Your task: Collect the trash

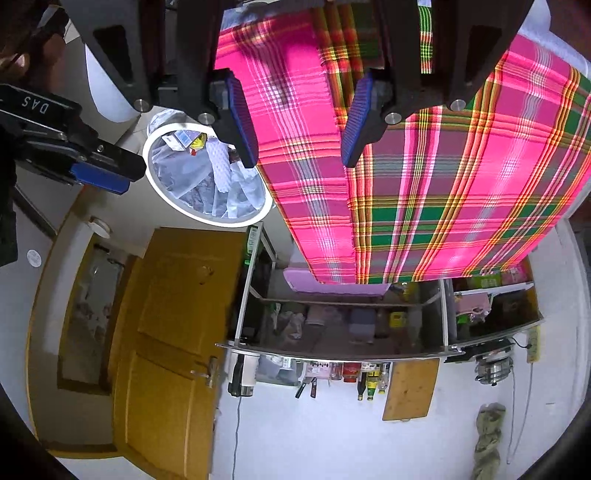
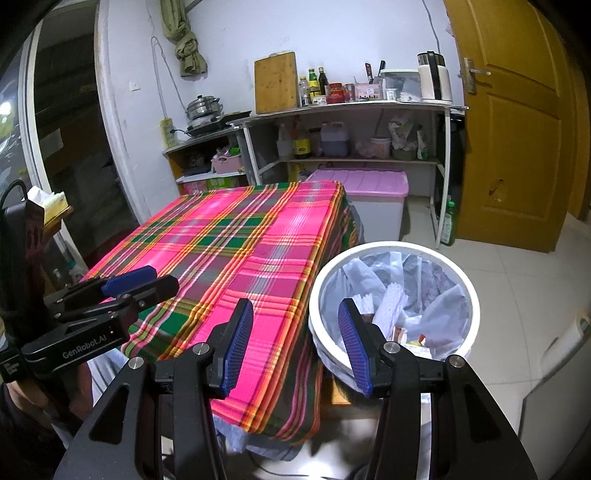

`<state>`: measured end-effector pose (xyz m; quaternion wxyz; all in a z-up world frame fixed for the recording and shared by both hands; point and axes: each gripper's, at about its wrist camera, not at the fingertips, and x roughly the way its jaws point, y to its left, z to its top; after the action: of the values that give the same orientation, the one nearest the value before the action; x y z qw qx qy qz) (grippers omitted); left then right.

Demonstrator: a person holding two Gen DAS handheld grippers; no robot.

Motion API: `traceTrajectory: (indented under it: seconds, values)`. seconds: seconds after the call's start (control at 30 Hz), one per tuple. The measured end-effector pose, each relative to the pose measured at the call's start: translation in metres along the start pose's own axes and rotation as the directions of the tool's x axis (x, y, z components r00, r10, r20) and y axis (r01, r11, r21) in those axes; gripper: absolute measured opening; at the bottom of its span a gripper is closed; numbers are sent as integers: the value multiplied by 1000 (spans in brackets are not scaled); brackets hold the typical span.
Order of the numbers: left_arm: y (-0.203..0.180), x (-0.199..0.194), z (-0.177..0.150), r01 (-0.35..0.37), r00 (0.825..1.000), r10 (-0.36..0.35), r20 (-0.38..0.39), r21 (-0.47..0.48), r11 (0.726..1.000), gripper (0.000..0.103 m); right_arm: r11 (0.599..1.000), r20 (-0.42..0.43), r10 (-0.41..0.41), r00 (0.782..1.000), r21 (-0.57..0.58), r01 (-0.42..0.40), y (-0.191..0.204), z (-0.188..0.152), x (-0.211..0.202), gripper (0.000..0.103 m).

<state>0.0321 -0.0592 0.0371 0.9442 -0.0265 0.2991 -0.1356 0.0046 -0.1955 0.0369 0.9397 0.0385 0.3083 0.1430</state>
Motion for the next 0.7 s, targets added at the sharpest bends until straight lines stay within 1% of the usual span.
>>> traceTrajectory:
  seconds: [0.7]
  values:
    - [0, 0, 0, 0, 1000, 0, 1, 1, 1000, 46, 1000, -2, 1, 1000, -4, -1, 2, -1, 1, 49]
